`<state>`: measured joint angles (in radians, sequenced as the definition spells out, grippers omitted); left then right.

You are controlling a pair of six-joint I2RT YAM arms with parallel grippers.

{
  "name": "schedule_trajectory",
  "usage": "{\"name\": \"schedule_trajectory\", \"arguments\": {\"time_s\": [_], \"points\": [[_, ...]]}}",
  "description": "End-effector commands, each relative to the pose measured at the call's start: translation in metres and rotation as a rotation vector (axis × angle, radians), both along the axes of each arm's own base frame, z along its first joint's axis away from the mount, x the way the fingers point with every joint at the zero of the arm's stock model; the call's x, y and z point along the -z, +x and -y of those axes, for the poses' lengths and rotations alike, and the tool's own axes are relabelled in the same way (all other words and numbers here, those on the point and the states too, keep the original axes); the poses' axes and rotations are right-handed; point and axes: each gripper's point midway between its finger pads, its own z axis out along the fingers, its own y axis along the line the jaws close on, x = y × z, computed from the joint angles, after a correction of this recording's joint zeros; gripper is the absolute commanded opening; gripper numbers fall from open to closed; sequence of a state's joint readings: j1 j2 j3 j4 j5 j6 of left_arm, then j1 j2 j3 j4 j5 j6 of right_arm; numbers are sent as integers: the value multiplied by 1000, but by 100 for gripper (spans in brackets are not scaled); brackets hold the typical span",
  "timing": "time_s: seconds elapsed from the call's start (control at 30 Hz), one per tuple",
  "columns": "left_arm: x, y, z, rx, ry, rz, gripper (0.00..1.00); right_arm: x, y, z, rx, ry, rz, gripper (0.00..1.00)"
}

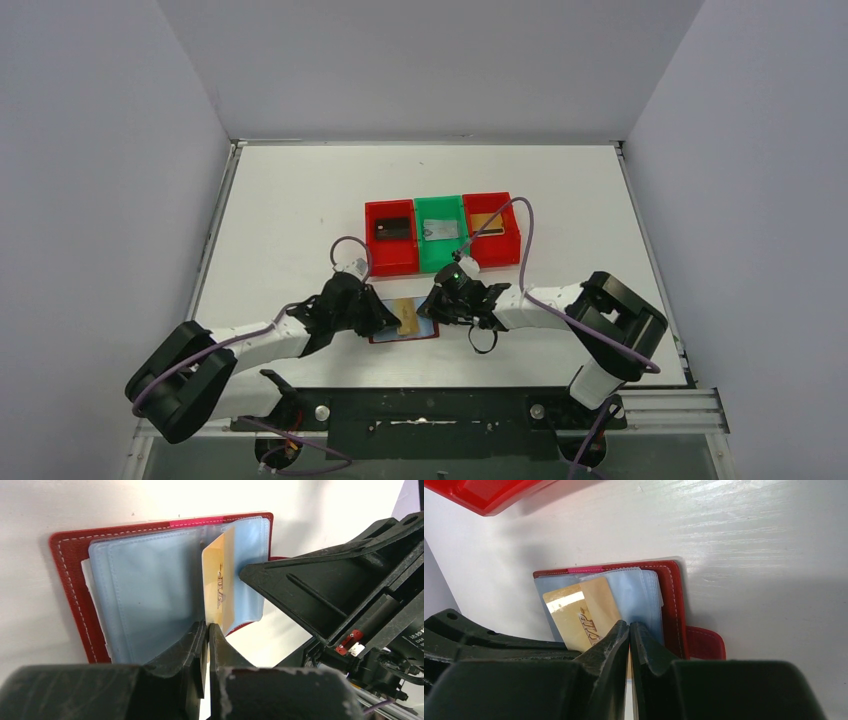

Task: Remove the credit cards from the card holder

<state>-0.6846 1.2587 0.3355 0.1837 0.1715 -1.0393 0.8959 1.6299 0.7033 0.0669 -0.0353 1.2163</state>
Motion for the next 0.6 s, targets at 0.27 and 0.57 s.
{"name": "schedule_trajectory", "arguments": {"time_s": [0.27,0.57], "points": [[-9,6,-6,13,-22,42,5,51,-20,53,13,-251,-91,9],[-14,4,11,76,-111,45,27,49,-20,47,-7,-239,-81,11]]}}
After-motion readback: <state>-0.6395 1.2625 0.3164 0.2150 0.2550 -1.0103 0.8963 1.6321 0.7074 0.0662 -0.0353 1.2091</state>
